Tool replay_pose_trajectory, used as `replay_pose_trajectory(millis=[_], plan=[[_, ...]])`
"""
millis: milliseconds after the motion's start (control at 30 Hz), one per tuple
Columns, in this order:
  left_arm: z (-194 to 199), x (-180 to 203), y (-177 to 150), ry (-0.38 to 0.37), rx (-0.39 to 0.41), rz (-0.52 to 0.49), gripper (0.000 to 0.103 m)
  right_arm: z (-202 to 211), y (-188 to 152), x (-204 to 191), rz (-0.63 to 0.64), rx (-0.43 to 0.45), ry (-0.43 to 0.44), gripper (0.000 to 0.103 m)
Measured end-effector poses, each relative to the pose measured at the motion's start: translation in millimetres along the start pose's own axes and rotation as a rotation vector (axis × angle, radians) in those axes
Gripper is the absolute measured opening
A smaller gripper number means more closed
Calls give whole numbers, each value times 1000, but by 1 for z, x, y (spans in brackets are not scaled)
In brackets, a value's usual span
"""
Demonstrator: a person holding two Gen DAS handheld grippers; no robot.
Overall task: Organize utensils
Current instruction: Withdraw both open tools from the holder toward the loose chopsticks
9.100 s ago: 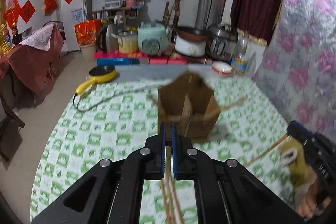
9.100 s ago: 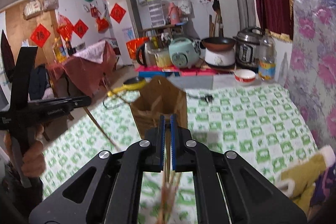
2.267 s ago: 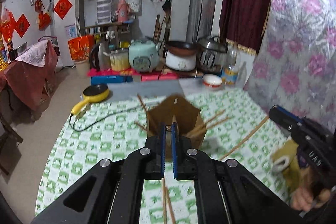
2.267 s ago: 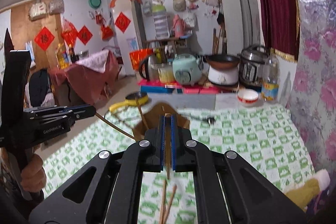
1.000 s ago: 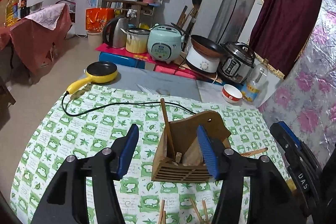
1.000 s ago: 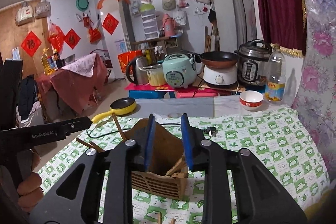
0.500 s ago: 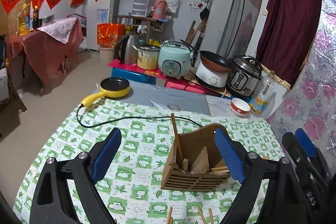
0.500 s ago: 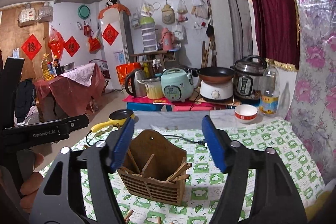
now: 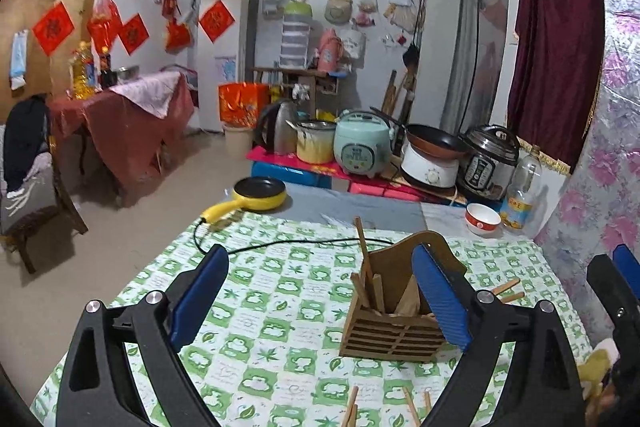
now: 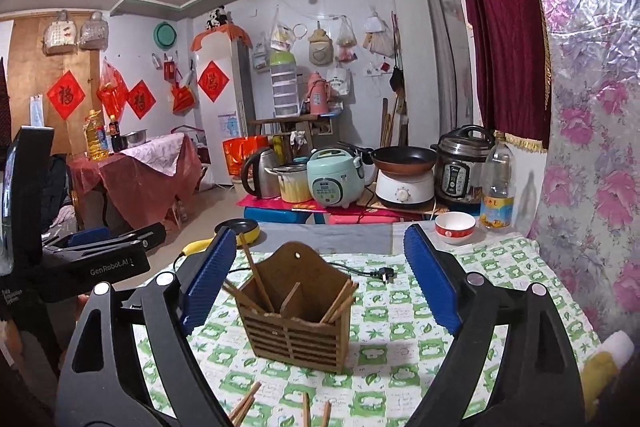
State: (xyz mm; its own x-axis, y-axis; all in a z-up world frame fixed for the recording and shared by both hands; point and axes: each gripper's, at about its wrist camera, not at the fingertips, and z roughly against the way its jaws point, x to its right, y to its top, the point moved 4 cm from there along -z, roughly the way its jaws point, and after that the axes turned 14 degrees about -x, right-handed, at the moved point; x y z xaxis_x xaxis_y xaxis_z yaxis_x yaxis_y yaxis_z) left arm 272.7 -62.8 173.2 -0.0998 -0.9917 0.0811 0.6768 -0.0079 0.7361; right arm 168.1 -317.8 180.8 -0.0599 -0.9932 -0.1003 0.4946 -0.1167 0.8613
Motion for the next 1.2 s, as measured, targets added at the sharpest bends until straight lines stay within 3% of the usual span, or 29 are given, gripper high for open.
replay_pose_trajectory(millis=[167, 300, 400, 467, 500, 567, 667, 967, 1200], plan=[[15, -6, -31, 41, 62, -21, 93, 15, -19, 8, 4, -13, -17, 88], [5, -17, -66, 124, 74, -53, 97, 15, -55, 21, -8, -30, -28, 97], [-14, -28, -96, 220, 66, -89, 97, -15, -107, 34, 11, -155, -51, 97], [-33, -30, -111, 281, 6, -127, 97, -36, -136, 39, 32, -247, -92, 97], [-40, -31, -115, 285, -21, -137, 97, -48, -146, 39, 52, -324, -112, 97], [-55, -30, -119, 271, -88, -143, 97, -57, -153, 35, 60, -370, -60, 97], [-58, -33, -122, 261, -105, -141, 97, -56, -157, 28, 69, -385, -22, 97], [-56, -25, -130, 258, -105, -168, 97, -54, -167, 12, 87, -423, -16, 97], [-63, -22, -146, 226, -172, -210, 97, -52, -187, 12, 125, -455, -55, 97]])
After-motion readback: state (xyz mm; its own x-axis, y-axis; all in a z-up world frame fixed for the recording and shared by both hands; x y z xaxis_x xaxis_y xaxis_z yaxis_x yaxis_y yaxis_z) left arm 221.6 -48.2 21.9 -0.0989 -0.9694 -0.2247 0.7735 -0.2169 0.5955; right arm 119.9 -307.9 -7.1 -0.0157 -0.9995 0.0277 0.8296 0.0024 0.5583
